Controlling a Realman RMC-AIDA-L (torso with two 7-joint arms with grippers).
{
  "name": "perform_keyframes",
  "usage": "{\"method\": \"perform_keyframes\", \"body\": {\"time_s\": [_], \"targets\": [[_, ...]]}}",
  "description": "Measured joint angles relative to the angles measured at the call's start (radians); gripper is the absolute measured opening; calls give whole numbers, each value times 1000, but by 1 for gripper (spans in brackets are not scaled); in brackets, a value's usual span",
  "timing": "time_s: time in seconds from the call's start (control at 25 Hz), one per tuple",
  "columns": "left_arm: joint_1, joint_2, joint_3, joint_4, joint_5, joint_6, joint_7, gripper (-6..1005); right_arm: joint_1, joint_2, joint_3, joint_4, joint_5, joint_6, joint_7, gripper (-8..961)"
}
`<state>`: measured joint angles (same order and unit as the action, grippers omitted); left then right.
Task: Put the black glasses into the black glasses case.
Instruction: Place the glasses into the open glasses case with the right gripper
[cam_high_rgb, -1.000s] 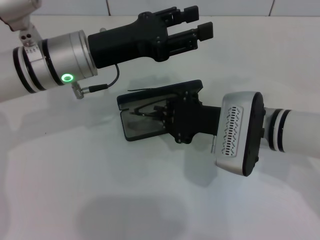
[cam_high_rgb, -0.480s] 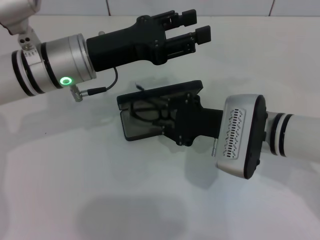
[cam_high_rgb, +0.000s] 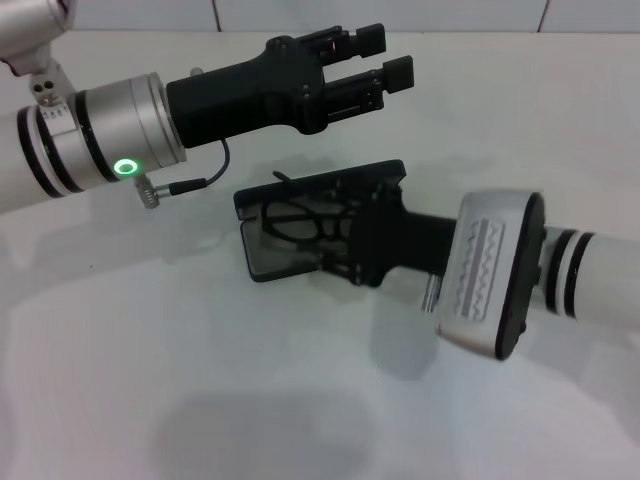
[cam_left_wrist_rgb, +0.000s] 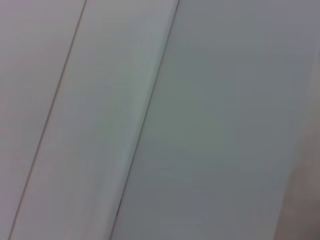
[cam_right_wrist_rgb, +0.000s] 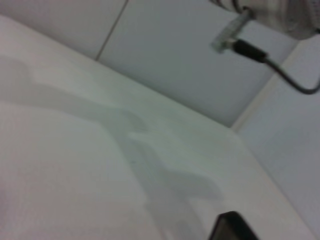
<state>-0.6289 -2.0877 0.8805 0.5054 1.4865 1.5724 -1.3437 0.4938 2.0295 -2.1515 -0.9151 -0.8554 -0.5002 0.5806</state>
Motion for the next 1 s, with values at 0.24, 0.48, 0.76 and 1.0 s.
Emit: {"method": "perform_keyframes", "body": {"time_s": [0.24, 0.48, 0.76, 1.0], "targets": [[0, 2, 0, -4, 1, 0, 0, 652, 11, 0, 37, 12, 82, 1, 2, 512], [0, 3, 0, -2, 1, 0, 1, 652, 15, 0, 25, 12, 82, 3, 2, 513], [0, 3, 0, -4, 1, -1, 2, 652, 65, 0, -12, 46, 77, 13, 71, 513], [0, 3, 0, -4, 1, -2, 2, 652, 73, 0, -40, 49, 74, 8, 92, 514]]}}
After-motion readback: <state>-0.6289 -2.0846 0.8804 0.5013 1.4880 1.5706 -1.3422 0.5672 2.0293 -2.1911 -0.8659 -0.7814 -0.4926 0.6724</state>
